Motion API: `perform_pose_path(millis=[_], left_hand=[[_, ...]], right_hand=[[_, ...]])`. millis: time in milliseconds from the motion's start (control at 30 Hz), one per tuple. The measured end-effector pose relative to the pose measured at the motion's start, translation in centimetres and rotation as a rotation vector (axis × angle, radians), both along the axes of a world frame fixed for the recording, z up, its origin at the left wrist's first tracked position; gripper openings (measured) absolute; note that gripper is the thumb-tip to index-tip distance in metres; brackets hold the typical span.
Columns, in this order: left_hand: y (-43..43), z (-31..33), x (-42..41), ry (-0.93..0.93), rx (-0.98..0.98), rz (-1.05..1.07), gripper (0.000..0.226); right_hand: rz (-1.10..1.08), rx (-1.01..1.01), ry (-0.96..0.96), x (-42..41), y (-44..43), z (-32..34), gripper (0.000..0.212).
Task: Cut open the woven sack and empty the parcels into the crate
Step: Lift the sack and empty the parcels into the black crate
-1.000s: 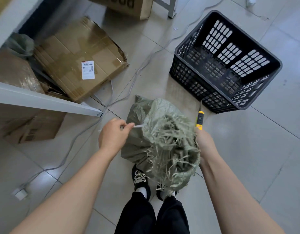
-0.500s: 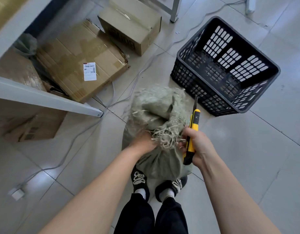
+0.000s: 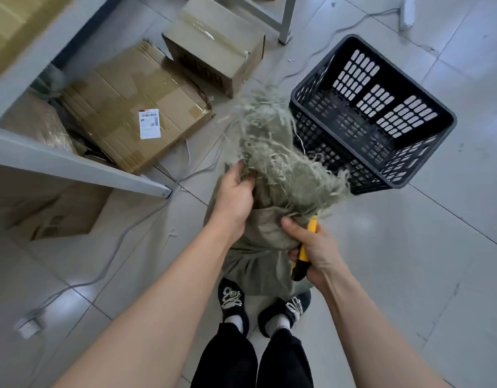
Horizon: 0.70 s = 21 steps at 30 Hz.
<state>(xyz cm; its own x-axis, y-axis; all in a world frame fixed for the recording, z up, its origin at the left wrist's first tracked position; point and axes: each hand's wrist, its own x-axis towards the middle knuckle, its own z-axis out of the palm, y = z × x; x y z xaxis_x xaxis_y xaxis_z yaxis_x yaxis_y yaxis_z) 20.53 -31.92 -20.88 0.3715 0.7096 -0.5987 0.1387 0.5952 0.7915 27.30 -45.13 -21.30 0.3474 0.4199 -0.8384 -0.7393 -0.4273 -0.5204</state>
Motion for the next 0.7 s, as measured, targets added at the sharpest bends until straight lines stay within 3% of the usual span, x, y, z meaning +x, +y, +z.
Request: perform_pose_path(millis=[100,233,267,333,433,500,567,700], left_hand=[[0.3,0.5,0.8,-0.056,-0.034,-0.069,0.041],[-0.2,-0.7,-1.6,0.276,0.221,-0.182,0.064],[-0.8,-1.0,-2.4,0.286,0.273,-0.225,0.065],[-1.9,-1.4,-3.2,0.217,0.252,-0.329,0.057],[-2.3,-1.3,-3.1,0.1,0.045,-0.485,0.031],[-2.0,-1.8,-3.0,0.091,0.0,-0.45,0.017],[-1.4,-2.2,-3.1,0.128,-0.016,-0.353,0.024],[0.1,-2.5,-3.4,-0.007,-0.307,-0.014,0.031]], right_hand=[[-0.06,0.063,0.033,-0.4,1.3,0.6,0.034],[-0.327,0.159,0.088,0.1,2.6,1.2,0.028],[-0.354,0.17,0.084,0.2,2.8,1.3,0.028],[-0.357,0.184,0.081,0.3,3.1,1.2,0.027],[-0.298,0.18,0.096,0.2,3.0,0.9,0.029],[-0.276,0.153,0.097,0.3,2.5,0.5,0.033],[-0.302,0.105,0.06,0.6,2.0,-0.2,0.034],[-0.393,0.004,0.035,1.1,1.3,-1.1,0.022]])
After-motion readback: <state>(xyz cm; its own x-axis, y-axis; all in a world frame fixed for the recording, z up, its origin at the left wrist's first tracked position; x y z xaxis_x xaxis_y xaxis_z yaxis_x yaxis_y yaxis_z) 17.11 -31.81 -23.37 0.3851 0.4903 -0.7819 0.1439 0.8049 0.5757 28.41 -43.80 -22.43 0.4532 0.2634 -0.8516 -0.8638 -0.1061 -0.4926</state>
